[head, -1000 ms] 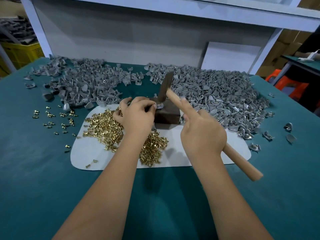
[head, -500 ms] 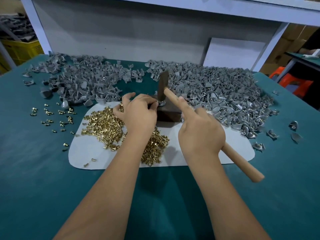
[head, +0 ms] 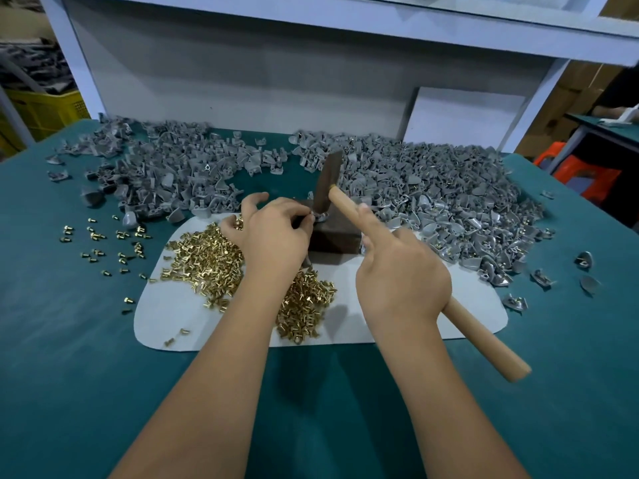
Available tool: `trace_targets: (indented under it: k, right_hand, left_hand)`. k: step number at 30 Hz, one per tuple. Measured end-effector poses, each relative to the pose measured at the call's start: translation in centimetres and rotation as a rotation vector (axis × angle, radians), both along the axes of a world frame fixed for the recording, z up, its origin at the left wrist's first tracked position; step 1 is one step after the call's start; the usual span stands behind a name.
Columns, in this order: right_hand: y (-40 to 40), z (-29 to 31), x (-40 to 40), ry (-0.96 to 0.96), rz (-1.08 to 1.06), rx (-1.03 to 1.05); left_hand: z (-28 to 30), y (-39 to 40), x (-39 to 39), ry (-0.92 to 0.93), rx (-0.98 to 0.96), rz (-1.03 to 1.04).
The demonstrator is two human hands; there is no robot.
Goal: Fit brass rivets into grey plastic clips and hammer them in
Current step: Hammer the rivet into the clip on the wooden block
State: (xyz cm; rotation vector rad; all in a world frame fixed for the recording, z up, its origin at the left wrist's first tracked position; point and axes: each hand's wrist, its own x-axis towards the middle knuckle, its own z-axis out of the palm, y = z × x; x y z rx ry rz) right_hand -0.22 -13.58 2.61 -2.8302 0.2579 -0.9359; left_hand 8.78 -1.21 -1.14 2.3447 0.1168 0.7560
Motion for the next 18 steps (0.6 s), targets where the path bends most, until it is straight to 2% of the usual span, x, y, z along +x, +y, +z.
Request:
trace_targets:
  k: [3,4,7,8,13,14,17,18]
  right_hand:
    - [0.10,0.15,-0.12,-0.191,0.011,0.086]
    - [-0.01,0.15,-0.07,-0.193,0.017,0.064]
    - [-0.43,0.02,0.04,0.064,-0.010,-0.019]
    - [-0.65,0.07,0.14,0.078,-0.027,-0.011]
    - [-0.77,0.48,0.01,-0.253,-0.010,0.081]
    - [-0.79,0.38,-0.09,-0.249,0.008,0.055]
    - [-0.49,-0.04,-0.17,0.040,0.015,-0.029]
    - [-0.51,-0.14,-0.09,0.057,0.000,-0.034]
  left_hand:
    - [0.13,-0.04,0.12,-0.031,0.025,0.011]
    - [0.10,0.00,0.16,-0.037,0.031,0.004]
    - [0.11,0.27,0.22,-0.018,0.056,-0.017]
    - [0.10,0.29,0.22,-0.011,0.058,-0.021]
    - [-0.20,0.16,0.24,-0.037,0.050,-0.002]
    - [-0.26,0.15,0.20,-0.040,0.058,0.000]
    - [-0.06,0.17,0.12,-0.013,0.052,-0.010]
    - [-0.08,0.15,0.17,-0.003,0.051,-0.014]
